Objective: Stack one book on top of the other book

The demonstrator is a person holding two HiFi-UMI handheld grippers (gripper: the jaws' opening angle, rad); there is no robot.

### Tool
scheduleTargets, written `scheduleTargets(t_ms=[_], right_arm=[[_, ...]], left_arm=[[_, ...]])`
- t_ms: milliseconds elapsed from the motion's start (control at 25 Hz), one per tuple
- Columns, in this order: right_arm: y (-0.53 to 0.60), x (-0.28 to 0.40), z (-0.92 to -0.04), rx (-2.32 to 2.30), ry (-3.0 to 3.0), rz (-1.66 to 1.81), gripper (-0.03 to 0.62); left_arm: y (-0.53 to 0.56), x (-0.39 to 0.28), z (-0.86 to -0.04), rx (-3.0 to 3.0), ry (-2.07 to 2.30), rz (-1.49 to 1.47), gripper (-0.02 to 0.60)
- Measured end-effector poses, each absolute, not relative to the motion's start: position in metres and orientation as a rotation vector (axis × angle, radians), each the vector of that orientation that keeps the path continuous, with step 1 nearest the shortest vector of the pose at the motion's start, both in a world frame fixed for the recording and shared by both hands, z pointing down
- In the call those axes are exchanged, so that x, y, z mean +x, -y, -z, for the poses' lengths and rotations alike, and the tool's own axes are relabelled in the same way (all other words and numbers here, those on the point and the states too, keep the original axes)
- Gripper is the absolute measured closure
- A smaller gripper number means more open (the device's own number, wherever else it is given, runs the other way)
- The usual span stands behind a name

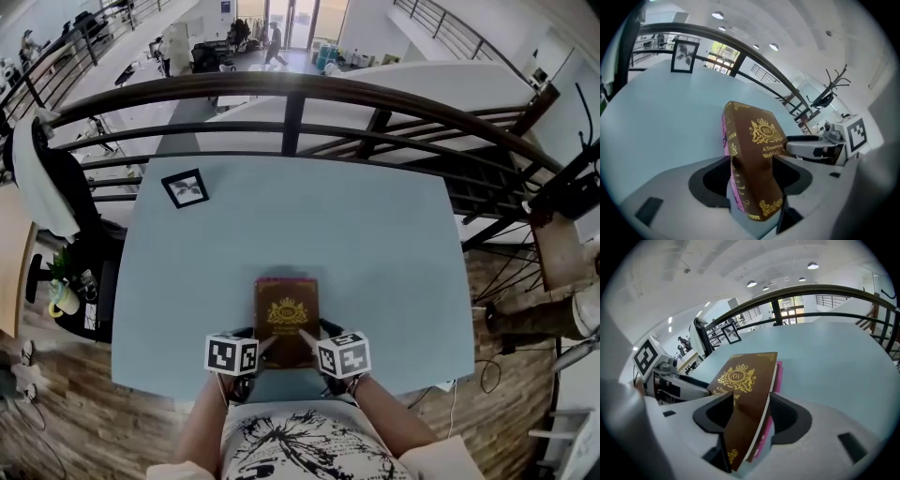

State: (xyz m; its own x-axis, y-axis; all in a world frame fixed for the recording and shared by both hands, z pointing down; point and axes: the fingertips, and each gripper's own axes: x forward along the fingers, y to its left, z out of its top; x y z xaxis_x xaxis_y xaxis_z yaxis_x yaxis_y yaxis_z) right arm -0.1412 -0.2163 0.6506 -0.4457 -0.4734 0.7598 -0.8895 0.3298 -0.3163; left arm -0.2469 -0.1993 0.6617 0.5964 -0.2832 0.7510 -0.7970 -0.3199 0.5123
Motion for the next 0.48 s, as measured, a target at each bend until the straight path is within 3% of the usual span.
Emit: scheduleTargets(t_ms=[160, 240, 280, 400, 480], right_arm=[[0.215, -0.137, -0.629, 1.256, 2.092, -0.983, 0.373], [0.218, -0.133, -0.614, 1.314, 2.114, -0.925, 0.432], [0.220, -0.133, -0.605, 1.337, 2.133, -0.889, 0.463], [0.223, -0.137, -0.577, 1.370, 2.216, -0.774, 0.530], [0.224, -0.143, -0.559, 1.385, 2.273, -0.700, 0.558]], left_arm=[[0.200, -0.259, -0.643, 1.963, 0.931, -0.700, 0.307], [0.207, -0.271, -0.626, 1.996, 1.001, -0.686, 0.317], [0.210, -0.276, -0.617, 2.015, 1.044, -0.679, 0.343], [0.218, -0.287, -0.591, 2.100, 1.162, -0.660, 0.507], [0.222, -0.287, -0.571, 2.189, 1.206, -0.623, 0.532]])
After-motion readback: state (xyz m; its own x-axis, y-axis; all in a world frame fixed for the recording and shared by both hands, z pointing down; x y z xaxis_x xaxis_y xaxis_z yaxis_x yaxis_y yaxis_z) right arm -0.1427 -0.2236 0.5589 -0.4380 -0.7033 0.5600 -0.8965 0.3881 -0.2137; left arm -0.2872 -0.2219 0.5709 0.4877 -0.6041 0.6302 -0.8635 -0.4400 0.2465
